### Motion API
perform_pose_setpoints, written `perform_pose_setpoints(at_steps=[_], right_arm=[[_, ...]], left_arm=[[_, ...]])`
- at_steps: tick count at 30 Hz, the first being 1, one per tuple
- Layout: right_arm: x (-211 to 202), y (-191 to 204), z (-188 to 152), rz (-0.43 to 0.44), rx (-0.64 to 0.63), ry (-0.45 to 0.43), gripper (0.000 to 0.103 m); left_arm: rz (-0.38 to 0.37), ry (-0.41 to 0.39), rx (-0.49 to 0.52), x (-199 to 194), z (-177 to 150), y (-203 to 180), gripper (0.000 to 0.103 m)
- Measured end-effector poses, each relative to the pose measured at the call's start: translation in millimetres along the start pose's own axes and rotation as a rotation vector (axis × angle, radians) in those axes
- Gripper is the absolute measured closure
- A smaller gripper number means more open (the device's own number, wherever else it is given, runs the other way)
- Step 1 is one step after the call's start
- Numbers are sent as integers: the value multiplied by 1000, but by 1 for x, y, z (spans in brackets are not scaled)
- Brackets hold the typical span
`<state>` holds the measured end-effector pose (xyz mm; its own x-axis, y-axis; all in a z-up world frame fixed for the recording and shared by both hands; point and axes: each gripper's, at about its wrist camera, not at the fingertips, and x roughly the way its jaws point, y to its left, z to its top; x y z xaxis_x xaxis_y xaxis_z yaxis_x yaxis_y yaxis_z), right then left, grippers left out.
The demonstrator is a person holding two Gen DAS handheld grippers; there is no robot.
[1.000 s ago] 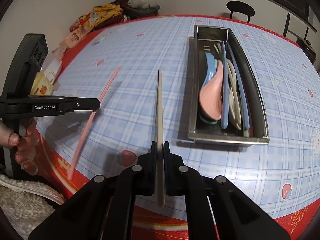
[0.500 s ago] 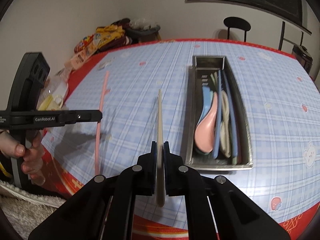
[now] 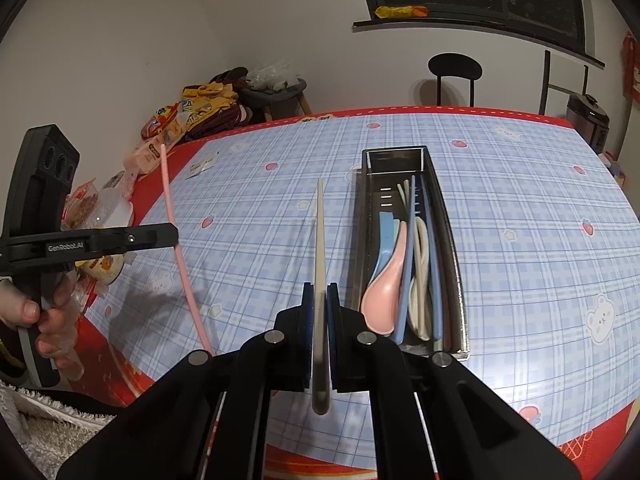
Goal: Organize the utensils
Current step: 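Lower the pink chopstick into the basket with the left tool while the right tool lowers the cream one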
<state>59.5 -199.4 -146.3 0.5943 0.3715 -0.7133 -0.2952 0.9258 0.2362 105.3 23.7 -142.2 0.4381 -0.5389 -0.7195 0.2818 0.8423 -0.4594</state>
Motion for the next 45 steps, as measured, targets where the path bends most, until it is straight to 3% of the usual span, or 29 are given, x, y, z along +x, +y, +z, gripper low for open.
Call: perform_pose_setpoints(at_steps=[9,22,30,35,45], right_arm=[[-11,-12,4,-27,31,-37,96],[-22,-54,13,-92,129,-89,96],[-11,-67,17,-98,139,-70,96],[1,-76,18,-92,150,-48,96],[30,-93,23,-76,174,-6,96]], left_arm=[[-72,-29,17,-15,20,-21,93],[-183,-32,76,1,65,-73,93],[-193,11,66,53,88,-90,93],[-177,99,-10,103,89,-79,93],[-105,180,-53,164,96,-58,93]])
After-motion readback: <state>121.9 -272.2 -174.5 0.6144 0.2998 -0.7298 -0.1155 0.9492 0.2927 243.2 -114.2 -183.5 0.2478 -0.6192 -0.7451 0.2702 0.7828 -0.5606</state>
